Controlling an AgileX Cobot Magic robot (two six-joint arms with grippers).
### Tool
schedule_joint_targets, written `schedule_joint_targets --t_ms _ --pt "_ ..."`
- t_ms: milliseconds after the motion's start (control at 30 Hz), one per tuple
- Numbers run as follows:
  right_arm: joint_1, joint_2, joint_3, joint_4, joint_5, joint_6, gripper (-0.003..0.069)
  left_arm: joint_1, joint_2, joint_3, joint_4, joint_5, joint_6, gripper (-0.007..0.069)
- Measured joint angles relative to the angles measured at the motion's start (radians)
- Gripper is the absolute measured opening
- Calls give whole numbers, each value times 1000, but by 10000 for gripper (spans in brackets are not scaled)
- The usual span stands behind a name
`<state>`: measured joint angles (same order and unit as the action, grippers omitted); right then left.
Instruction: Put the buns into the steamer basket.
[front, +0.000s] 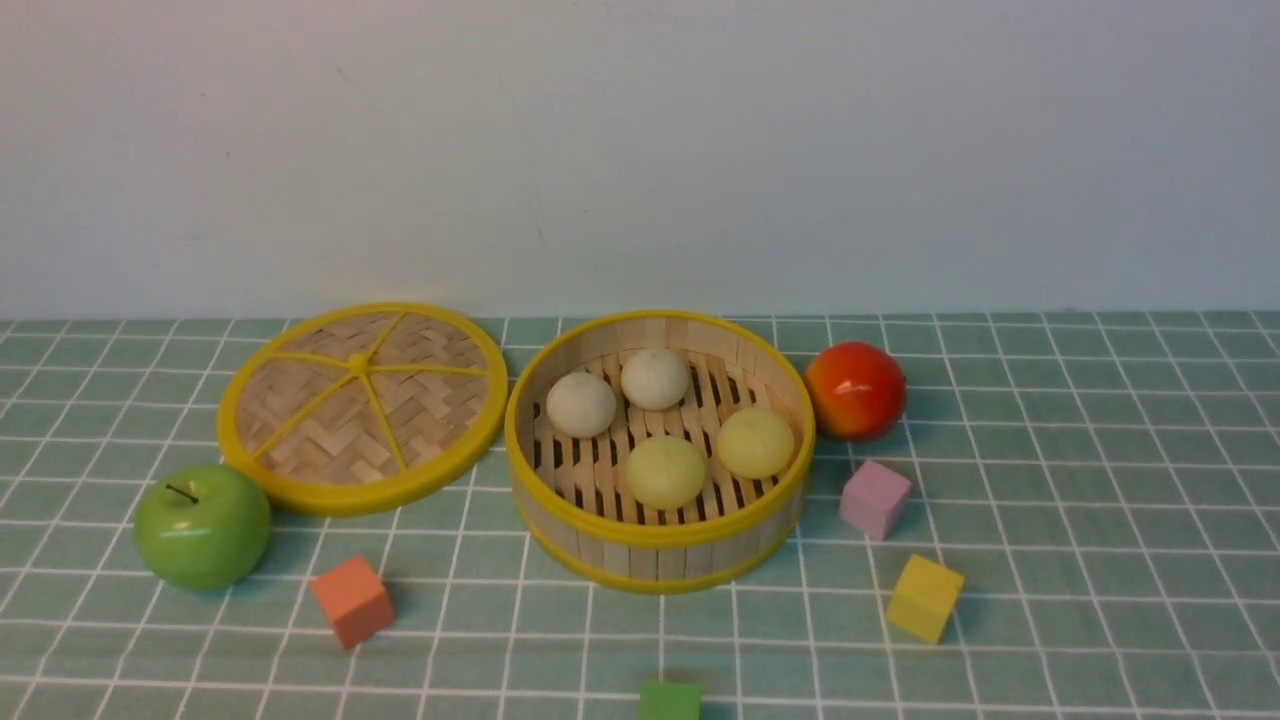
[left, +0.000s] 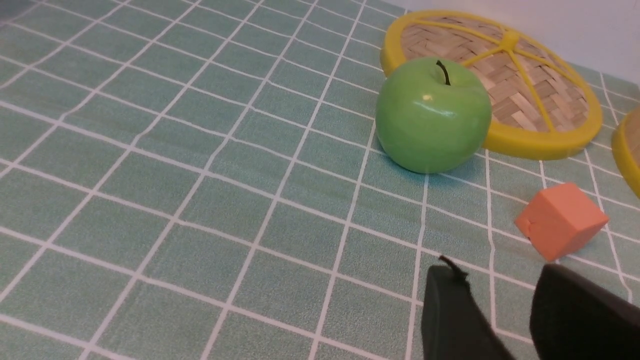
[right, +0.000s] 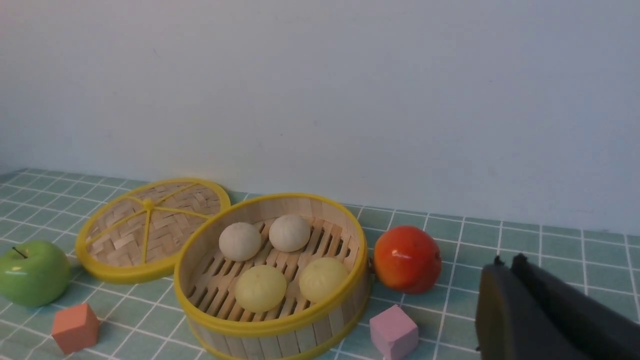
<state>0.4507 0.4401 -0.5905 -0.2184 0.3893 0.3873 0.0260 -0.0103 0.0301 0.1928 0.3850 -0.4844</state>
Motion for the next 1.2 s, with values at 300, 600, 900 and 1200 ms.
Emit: schedule_joint_targets --t_ms 300,600,900,1200 --pt "-10 -3 0 0 -1 0 3 0 0 0 0 0 0 237" --pt "-272 -46 0 0 -1 0 11 0 0 0 0 0 0 238" --pt "-372 -124 13 -49 21 -19 20 0 0 0 0 0 0 238" --pt "-429 -296 278 -108 119 -26 31 0 0 0 0 0 0 238"
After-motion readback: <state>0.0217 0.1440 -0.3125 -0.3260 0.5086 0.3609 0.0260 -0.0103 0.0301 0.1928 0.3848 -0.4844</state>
